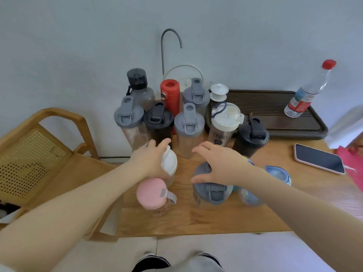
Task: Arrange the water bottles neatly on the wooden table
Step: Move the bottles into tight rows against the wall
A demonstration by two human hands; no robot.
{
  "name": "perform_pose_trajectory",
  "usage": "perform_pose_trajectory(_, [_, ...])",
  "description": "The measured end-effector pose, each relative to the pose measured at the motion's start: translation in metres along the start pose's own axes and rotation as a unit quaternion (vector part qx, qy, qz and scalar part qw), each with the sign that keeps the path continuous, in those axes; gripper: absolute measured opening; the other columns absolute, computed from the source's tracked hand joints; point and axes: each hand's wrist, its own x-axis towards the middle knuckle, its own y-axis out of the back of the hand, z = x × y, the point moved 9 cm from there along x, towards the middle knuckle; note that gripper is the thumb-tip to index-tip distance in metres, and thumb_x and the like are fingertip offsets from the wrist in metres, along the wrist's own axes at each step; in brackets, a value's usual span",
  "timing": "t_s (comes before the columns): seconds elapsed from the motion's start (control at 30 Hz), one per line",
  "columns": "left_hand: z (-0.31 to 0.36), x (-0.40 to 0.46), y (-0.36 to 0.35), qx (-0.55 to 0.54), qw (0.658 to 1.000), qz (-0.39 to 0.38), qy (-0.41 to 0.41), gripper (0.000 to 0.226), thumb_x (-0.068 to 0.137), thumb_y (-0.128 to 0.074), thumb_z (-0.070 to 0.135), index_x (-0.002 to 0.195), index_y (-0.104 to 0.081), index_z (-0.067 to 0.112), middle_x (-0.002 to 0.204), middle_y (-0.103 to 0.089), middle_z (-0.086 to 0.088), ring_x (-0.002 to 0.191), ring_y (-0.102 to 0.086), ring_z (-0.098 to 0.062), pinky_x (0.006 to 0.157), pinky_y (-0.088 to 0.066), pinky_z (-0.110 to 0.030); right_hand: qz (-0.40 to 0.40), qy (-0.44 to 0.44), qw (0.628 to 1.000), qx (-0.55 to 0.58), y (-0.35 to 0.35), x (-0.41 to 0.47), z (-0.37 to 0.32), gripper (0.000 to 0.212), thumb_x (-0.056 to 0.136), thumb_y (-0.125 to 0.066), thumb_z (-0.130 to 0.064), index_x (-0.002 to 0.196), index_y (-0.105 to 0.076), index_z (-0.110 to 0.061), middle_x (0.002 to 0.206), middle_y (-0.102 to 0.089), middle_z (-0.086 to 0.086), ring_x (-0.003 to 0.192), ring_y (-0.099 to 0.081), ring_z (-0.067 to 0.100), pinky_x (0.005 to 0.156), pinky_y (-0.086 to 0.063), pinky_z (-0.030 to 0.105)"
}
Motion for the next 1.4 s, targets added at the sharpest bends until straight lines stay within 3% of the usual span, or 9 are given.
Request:
perform_pose_trajectory(0.1, [-0.009,0.003,0.0,-0.016,1.0,0.005,0.009,0.095,0.061,-0.073,0.049,0.134,-0.015,0.03,0.122,-0.038,-0.011,0.093,-0.052,-0.03,0.07,-0.047,-0.037,0.023,-0.057,0.995,0.076,-0.006,-0.021,0.009,0.098,0.065,-0.063,-0.069,0.144,-0.021,-0.028,0.15,-0.026,-0.008,0.13,-0.04,0.02,0.1,-0.04,0.035])
perform_pose_trajectory(0.23, [-0.041,0.002,0.0,-0.042,0.998,0.018,0.047,0.092,0.062,-0.074,0.045,0.132,-0.017,0.025,0.129,-0.034,-0.013,0.104,-0.053,-0.035,0.075,-0.049,-0.038,-0.009,-0.111,0.99,0.091,-0.027,-0.037,0.001,0.116,0.059,-0.072,-0.064,0.146,0.001,-0.036,0.154,-0.013,-0.011,0.128,-0.042,0.02,0.096,-0.046,0.034])
perform_pose_trajectory(0.43, [-0.083,0.004,0.007,-0.077,0.994,0.054,0.058,0.094,0.064,-0.073,0.05,0.134,-0.019,0.021,0.132,-0.035,-0.014,0.109,-0.051,-0.035,0.075,-0.048,-0.04,0.072,-0.157,0.977,0.123,-0.021,0.003,-0.013,0.096,0.064,-0.072,-0.052,0.139,-0.014,-0.035,0.137,-0.039,0.001,0.109,-0.055,0.027,0.082,-0.051,0.036])
perform_pose_trajectory(0.67, [-0.086,0.008,0.005,-0.088,0.994,0.064,0.005,0.097,0.067,-0.068,0.059,0.138,-0.01,0.029,0.137,-0.029,-0.014,0.109,-0.051,-0.036,0.082,-0.05,-0.043,0.12,-0.188,0.961,0.162,-0.004,0.057,-0.029,0.092,0.07,-0.068,-0.056,0.142,-0.017,-0.031,0.145,-0.036,0.007,0.119,-0.052,0.031,0.09,-0.05,0.043])
perform_pose_trajectory(0.97, [-0.092,0.01,-0.001,-0.127,0.991,0.024,-0.045,0.111,0.065,-0.073,0.052,0.143,0.003,0.032,0.144,-0.024,-0.013,0.116,-0.049,-0.036,0.088,-0.046,-0.043,0.174,-0.236,0.934,0.205,0.001,0.081,-0.04,0.082,0.075,-0.064,-0.053,0.141,-0.022,-0.028,0.129,-0.046,0.013,0.112,-0.054,0.035,0.088,-0.049,0.045])
perform_pose_trajectory(1.13, [-0.1,0.013,0.004,-0.124,0.991,0.035,-0.037,0.106,0.064,-0.071,0.049,0.142,-0.001,0.033,0.143,-0.021,-0.013,0.109,-0.052,-0.036,0.086,-0.048,-0.041,0.172,-0.265,0.937,0.15,-0.001,0.076,-0.043,0.098,0.071,-0.058,-0.068,0.147,-0.011,-0.028,0.145,-0.036,0.01,0.129,-0.04,0.035,0.1,-0.043,0.051])
perform_pose_trajectory(1.23, [-0.103,0.013,0.004,-0.109,0.993,0.037,-0.026,0.105,0.066,-0.07,0.051,0.143,0.0,0.032,0.143,-0.022,-0.014,0.111,-0.052,-0.036,0.086,-0.049,-0.043,0.282,-0.219,0.932,0.055,0.022,0.046,-0.062,0.086,0.073,-0.057,-0.065,0.141,-0.033,-0.018,0.14,-0.044,0.007,0.129,-0.039,0.03,0.102,-0.038,0.047])
perform_pose_trajectory(1.3, [-0.102,0.012,0.003,-0.101,0.994,0.034,-0.027,0.106,0.068,-0.067,0.055,0.144,0.004,0.03,0.146,-0.02,-0.014,0.115,-0.05,-0.037,0.087,-0.048,-0.044,0.331,-0.116,0.936,0.04,0.031,0.03,-0.084,0.066,0.074,-0.055,-0.06,0.121,-0.054,-0.015,0.121,-0.058,0.008,0.113,-0.052,0.029,0.091,-0.048,0.046])
perform_pose_trajectory(1.4, [-0.101,0.006,0.01,-0.041,0.997,0.062,-0.026,0.105,0.069,-0.059,0.067,0.145,0.002,0.028,0.144,-0.025,-0.015,0.119,-0.044,-0.036,0.088,-0.045,-0.043,0.115,-0.058,0.987,0.1,-0.004,0.027,-0.099,0.052,0.078,-0.056,-0.056,0.117,-0.055,-0.021,0.116,-0.055,-0.003,0.103,-0.054,0.018,0.086,-0.049,0.038])
